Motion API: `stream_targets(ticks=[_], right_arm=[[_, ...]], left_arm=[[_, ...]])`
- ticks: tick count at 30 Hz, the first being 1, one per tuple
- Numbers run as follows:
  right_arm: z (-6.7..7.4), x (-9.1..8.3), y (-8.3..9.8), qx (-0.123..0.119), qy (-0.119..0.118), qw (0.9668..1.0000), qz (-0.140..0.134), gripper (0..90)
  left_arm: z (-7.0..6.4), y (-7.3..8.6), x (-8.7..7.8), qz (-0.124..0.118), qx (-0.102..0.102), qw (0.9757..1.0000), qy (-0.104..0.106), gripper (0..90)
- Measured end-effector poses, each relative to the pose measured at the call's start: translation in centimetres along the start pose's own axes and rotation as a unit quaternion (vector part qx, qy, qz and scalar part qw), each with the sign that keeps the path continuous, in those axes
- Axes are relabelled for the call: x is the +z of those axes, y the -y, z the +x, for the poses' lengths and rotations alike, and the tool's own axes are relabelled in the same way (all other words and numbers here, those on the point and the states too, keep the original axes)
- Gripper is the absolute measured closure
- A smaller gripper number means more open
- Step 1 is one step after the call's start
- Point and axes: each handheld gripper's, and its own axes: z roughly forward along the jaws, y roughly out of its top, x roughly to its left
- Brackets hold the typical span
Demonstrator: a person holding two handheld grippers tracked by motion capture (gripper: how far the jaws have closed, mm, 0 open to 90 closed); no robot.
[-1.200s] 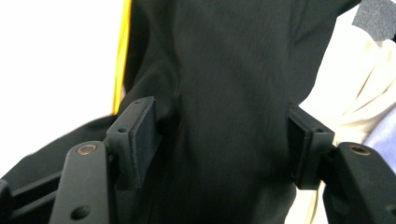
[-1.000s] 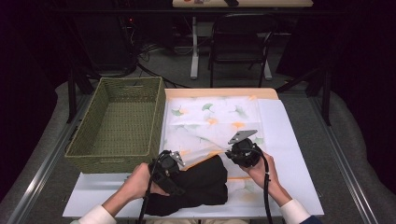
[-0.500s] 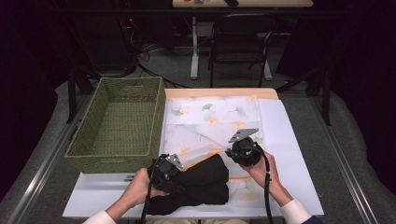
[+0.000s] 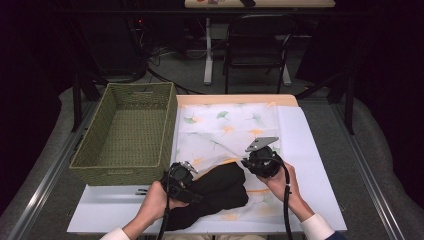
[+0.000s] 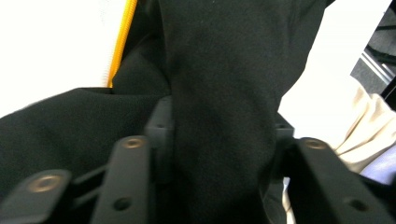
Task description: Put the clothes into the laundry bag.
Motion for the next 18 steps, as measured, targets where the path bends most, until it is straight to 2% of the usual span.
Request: stream_targets(ticks=[2,4,8,11,12,13,16,18], right_arm=[[0.0,0.0,0.0,0.000,0.000,1.0000,0.000,89.0],[0.0,0.0,0.0,-0.001,0.001,1.0000,0.000,89.0],[0.0,0.0,0.0,0.000,0.001,1.0000,0.000,89.0],[0.1,0.0,0.0,0.000,0.001,1.0000,0.001,89.0],[0.1,0.0,0.0,0.000,0.001,1.0000,0.001,89.0],[0.1,0.0,0.0,0.000,0.001,1.0000,0.000,89.0],[0.1,0.1,0.0,-0.001,0.000,1.0000,0.001,89.0],[0.1,0.1,0.0,0.000,0.000,1.0000,0.002,88.9]], left_arm=[[0.0,0.1,-0.3,-0.004,0.006,1.0000,0.002,43.5],[0.0,0.4,-0.8,-0.003,0.017,0.9998,-0.009,36.1],[-0.1,1.3,-1.5,-0.003,0.040,0.9992,-0.003,23.6],[-0.1,2.1,-1.2,0.002,0.057,0.9984,0.007,21.3],[-0.2,2.3,-0.9,0.006,0.057,0.9983,0.003,20.6],[-0.2,2.5,-0.5,0.010,0.070,0.9975,-0.001,21.0],[-0.1,2.8,0.1,-0.002,0.079,0.9969,-0.002,24.5],[0.0,3.0,0.2,-0.025,0.077,0.9967,0.002,34.9]])
